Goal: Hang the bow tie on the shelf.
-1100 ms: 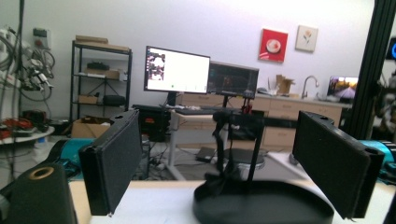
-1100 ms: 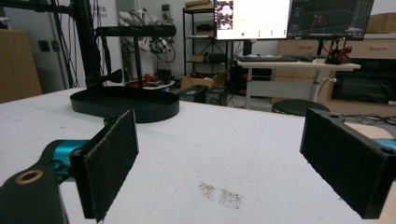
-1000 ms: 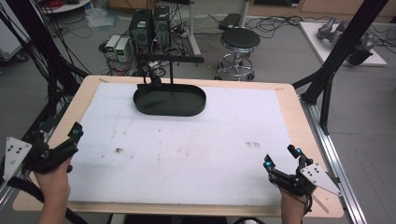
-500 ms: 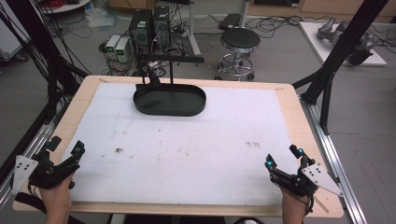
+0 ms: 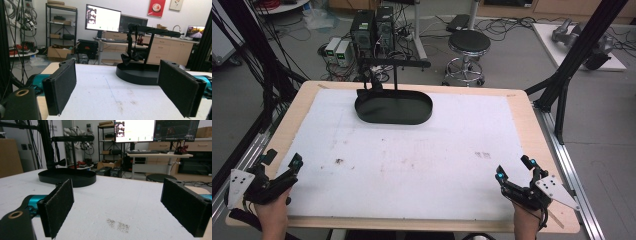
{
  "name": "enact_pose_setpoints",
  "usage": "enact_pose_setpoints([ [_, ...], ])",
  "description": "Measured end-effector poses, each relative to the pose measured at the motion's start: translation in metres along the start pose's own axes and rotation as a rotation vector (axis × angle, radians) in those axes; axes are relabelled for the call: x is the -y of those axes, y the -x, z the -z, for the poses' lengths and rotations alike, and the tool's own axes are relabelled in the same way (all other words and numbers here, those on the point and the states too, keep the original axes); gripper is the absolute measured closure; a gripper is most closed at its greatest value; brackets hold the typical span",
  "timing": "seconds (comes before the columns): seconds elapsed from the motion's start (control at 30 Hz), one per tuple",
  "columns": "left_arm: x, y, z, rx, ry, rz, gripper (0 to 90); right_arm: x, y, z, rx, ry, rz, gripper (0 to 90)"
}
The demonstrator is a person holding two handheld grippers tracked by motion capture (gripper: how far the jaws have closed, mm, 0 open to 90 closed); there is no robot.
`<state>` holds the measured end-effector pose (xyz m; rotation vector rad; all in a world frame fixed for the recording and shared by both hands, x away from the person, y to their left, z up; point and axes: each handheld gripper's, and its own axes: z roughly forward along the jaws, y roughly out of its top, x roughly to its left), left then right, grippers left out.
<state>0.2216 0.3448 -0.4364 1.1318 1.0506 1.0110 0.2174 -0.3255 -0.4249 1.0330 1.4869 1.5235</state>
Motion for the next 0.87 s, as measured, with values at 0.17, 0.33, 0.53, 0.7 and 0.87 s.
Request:
enact_pose_setpoints([
  [0.17,-0.0004,0.0014,0.0003,-0.001,-0.003,-0.012,16.2,-0.0013,-0.0001,0.0012,-0.002,0.008,-0.004,10.5],
  [0.33,-0.0024,0.0026,0.001,0.001,0.004,-0.021,16.2,-0.0016,-0.0007,0.0007,-0.006,0.01,0.0,10.5],
  [0.53,-0.0012,0.002,0.0001,0.0,-0.005,-0.017,16.2,-0.0017,-0.0016,0.0004,-0.003,0.002,0.006,10.5],
  [0.7,-0.001,0.0025,-0.0011,0.005,-0.012,-0.017,15.3,-0.0014,-0.0014,0.0006,0.0,-0.001,-0.001,10.5],
  [0.87,-0.0017,0.003,-0.0024,0.007,-0.024,-0.019,14.0,-0.0014,-0.0014,-0.0003,0.005,-0.013,0.01,10.5],
])
